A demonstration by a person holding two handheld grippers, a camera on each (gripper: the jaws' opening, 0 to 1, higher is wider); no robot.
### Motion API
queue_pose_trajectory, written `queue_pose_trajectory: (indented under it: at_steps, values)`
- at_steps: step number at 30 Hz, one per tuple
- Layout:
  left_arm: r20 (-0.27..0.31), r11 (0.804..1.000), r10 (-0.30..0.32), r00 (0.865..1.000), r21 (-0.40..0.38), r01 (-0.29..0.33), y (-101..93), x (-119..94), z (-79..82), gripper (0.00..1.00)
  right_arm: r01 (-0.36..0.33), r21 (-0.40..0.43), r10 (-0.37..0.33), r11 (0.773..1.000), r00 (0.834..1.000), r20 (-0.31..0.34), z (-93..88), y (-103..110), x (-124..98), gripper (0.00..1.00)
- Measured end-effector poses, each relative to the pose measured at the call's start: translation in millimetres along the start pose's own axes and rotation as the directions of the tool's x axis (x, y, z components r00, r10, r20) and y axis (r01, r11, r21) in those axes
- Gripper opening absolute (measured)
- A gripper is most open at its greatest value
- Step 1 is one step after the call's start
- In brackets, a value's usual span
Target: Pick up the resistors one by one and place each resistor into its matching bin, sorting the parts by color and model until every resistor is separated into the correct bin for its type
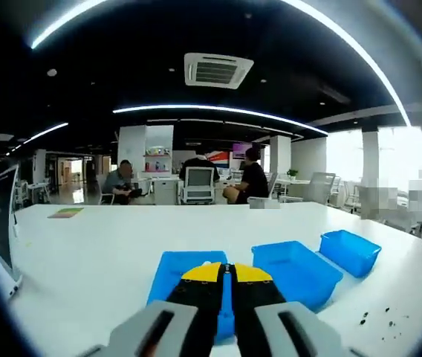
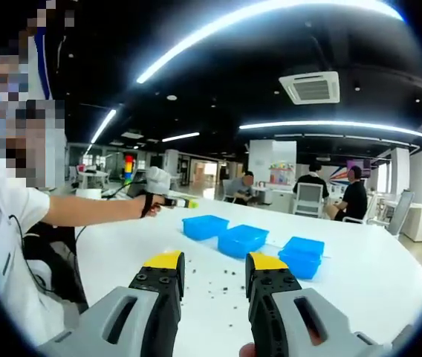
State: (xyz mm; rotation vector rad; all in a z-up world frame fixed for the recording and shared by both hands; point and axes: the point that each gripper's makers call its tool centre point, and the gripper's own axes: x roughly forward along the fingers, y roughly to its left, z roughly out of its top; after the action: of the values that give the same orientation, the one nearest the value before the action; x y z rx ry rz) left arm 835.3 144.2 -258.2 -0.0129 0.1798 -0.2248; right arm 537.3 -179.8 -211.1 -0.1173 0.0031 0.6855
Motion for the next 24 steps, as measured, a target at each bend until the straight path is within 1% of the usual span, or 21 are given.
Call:
queue_pose_trajectory:
  at_steps: [2, 6, 7, 8, 9, 10, 11, 12, 14, 16, 18, 22, 24]
  values:
    - [-0.002, 1.000, 0.012, 1.000, -0.005, -0.012, 3.3, 5, -1.5, 0.07, 0.003, -0.001, -0.003, 1.000, 1.000, 0.000, 0.1, -1, 0, 0.35]
    - [0.004, 0.998, 0.056, 0.998, 0.011, -0.056, 13.6, 9, -1.5, 0.07, 0.005, 0.000, -0.005, 1.000, 1.000, 0.001, 0.3, -2, -1, 0.35]
    - [-0.002, 0.998, 0.063, 0.998, -0.005, -0.063, 15.6, 10, -2.3, 0.11, 0.005, -0.001, -0.005, 1.000, 1.000, 0.001, 0.1, -2, -1, 0.35]
    - [-0.010, 0.998, 0.052, 0.999, -0.019, -0.052, 15.2, 12, -3.8, 0.19, 0.004, -0.001, -0.004, 1.000, 1.000, 0.000, 0.0, -2, -1, 0.35]
    - [-0.011, 0.999, 0.048, 0.999, -0.020, -0.048, 15.0, 12, -4.0, 0.33, 0.004, -0.002, -0.004, 1.000, 1.000, 0.000, -0.1, -2, -1, 0.35]
    - [-0.005, 0.999, 0.035, 0.999, 0.036, -0.035, 14.3, 14, -4.3, 0.52, 0.005, -0.002, -0.005, 1.000, 1.000, 0.000, -0.2, -2, -1, 0.35]
    - [-0.006, 0.998, 0.034, 0.999, 0.055, -0.033, 14.3, 14, -4.7, 0.59, 0.006, -0.002, -0.006, 1.000, 1.000, -0.001, -0.4, -3, -1, 0.35]
    - [-0.008, 0.997, 0.041, 0.999, 0.063, -0.041, 15.4, 13, -5.0, 0.61, 0.007, -0.001, -0.007, 1.000, 1.000, -0.001, -0.7, -3, -1, 0.35]
    - [-0.006, 0.997, 0.046, 0.999, 0.063, -0.045, 16.8, 10, -3.5, 0.59, 0.007, 0.000, -0.007, 1.000, 1.000, -0.001, -0.7, -3, 0, 0.35]
    - [0.000, 0.998, 0.040, 0.999, 0.050, -0.040, 15.9, 7, -0.7, 0.59, 0.005, -0.001, -0.005, 1.000, 1.000, 0.000, -0.2, -2, -1, 0.35]
    - [0.007, 0.998, 0.034, 0.999, 0.057, -0.035, 13.0, 3, 2.2, 0.58, 0.002, -0.003, -0.002, 1.000, 1.000, 0.001, 0.5, -1, 0, 0.35]
    - [0.026, 0.998, 0.003, 1.000, 0.061, -0.005, 2.8, -9, 10.7, 0.58, 0.001, -0.003, -0.001, 1.000, 1.000, 0.002, 0.9, -1, 0, 0.35]
    - [0.030, 0.998, -0.023, 0.999, 0.067, 0.021, -4.2, -16, 13.7, 0.58, 0.002, -0.002, -0.002, 1.000, 1.000, 0.002, 1.1, -2, 0, 0.35]
